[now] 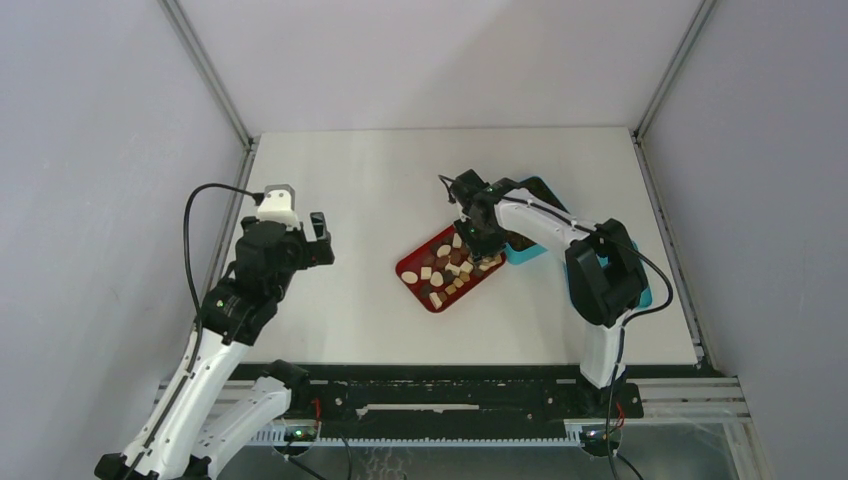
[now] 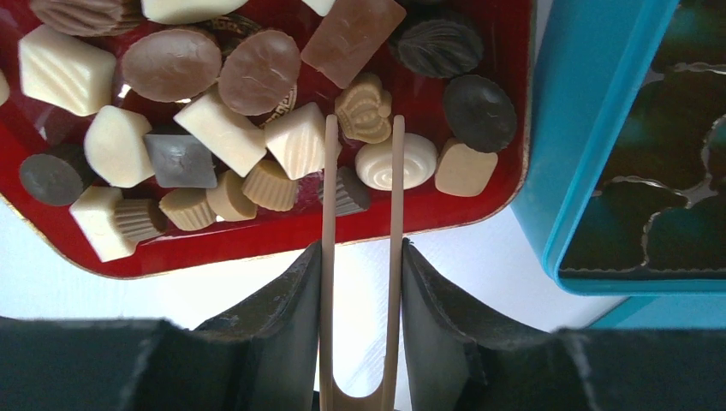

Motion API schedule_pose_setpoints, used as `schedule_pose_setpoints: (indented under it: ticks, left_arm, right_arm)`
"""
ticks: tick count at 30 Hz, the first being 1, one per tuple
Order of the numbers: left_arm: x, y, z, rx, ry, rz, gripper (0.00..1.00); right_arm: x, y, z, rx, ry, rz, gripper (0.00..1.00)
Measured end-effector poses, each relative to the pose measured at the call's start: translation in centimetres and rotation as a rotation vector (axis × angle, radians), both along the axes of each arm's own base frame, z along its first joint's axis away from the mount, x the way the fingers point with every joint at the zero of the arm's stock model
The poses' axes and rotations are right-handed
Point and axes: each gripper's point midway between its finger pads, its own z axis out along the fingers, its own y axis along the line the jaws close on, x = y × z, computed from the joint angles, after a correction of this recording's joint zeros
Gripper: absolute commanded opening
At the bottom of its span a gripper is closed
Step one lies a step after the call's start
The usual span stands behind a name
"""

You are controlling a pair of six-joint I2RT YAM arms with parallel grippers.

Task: Pack the chocolate
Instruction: Pick up the fake chocolate from the plate.

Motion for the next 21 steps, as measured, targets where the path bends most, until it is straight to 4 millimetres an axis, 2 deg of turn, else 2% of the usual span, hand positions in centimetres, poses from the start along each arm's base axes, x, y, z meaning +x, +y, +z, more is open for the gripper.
schedule_pose_setpoints:
  ticks: [7,16,21]
  left_arm:
    - [0.00,0.01,-0.03,0.000,0.001,0.000,1.00]
    - [-0.03,-0.02,0.01,-0.002,-0.001,-0.002,1.00]
    - [-0.09,0.00,0.11,-0.003,-0.005,-0.002,1.00]
  right_arm:
    - [0.34,-0.98,-0.09,-0.043,-0.009,-0.016,0.42]
    - [0.82,-0.64,-0.34,-0.048,-0.005,-0.015,0.45]
    - [0.85,-0.68,-0.84,-0.059,0.003,-0.015,0.40]
